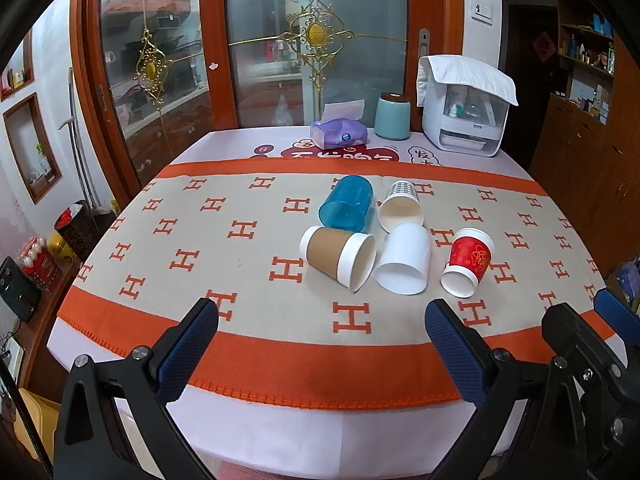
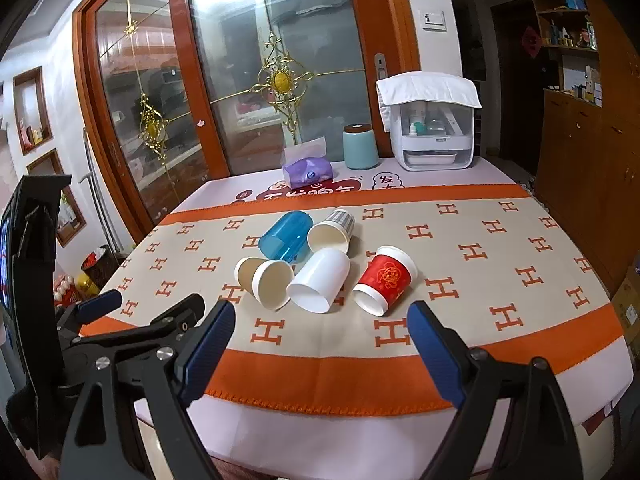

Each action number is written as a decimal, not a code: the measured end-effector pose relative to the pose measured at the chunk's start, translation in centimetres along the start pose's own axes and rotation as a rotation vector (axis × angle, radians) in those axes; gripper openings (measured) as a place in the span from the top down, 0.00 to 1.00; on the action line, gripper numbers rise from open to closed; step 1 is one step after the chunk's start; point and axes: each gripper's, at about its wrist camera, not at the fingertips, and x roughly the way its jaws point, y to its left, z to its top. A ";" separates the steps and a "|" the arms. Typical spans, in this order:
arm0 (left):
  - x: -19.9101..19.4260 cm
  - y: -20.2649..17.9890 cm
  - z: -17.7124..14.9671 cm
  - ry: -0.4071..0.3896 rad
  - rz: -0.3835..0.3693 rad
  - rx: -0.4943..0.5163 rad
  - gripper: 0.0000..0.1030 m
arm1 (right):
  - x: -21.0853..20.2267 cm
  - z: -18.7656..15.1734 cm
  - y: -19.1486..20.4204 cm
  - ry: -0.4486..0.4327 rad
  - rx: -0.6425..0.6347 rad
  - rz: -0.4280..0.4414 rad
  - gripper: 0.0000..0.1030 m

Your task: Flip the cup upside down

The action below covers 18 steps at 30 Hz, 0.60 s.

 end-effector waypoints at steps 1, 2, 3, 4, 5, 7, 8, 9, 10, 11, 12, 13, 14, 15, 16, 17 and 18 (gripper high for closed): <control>0.0 0.0 0.0 0.000 0.002 -0.001 0.01 | 0.0 -0.1 0.0 0.002 -0.001 0.001 0.14; 0.0 0.1 0.0 0.001 0.002 -0.002 0.01 | 0.1 -0.1 0.0 0.005 -0.001 0.001 0.14; 0.0 0.2 0.0 0.001 0.001 -0.002 0.01 | 0.1 -0.1 0.0 0.006 0.000 0.001 0.14; 0.0 0.1 0.0 0.002 0.002 -0.002 0.02 | 0.1 -0.2 0.0 0.006 -0.001 0.000 0.14; 0.0 0.2 0.0 0.003 0.002 -0.002 0.02 | 0.1 -0.2 0.0 0.007 -0.001 0.001 0.14; 0.0 0.2 -0.1 0.006 0.000 -0.002 0.02 | 0.2 -0.2 0.0 0.011 0.000 0.009 0.14; 0.0 0.2 -0.1 0.006 -0.002 -0.002 0.02 | 0.3 -0.2 -0.1 0.014 0.002 0.015 0.14; 0.0 0.2 -0.1 0.006 -0.001 -0.002 0.02 | 0.4 -0.1 -0.1 0.018 0.005 0.019 0.14; 0.0 0.2 -0.1 0.006 -0.001 -0.004 0.03 | 0.5 -0.1 -0.2 0.022 0.008 0.024 0.14; 0.0 0.2 0.0 0.005 -0.001 -0.003 0.03 | 0.5 -0.1 -0.3 0.025 0.010 0.027 0.14; 0.0 0.2 0.0 0.005 0.000 -0.002 0.03 | 0.6 -0.1 -0.3 0.028 0.013 0.030 0.14; 0.0 0.2 0.0 0.006 -0.001 -0.002 0.03 | 0.6 -0.2 -0.3 0.030 0.014 0.030 0.14; 0.0 0.2 0.0 0.007 -0.003 -0.002 0.03 | 0.6 -0.1 -0.4 0.030 0.015 0.032 0.14; 0.0 0.3 0.0 0.010 -0.005 -0.002 0.03 | 0.7 -0.1 -0.3 0.031 0.015 0.032 0.14; 0.0 0.3 0.0 0.011 -0.008 -0.002 0.03 | 0.7 -0.2 -0.3 0.032 0.017 0.033 0.14; 0.0 0.3 0.0 0.010 -0.011 -0.001 0.04 | 0.7 -0.2 -0.3 0.032 0.017 0.032 0.14; -0.1 0.3 0.0 0.010 -0.012 -0.001 0.04 | 0.7 -0.2 -0.3 0.032 0.017 0.032 0.14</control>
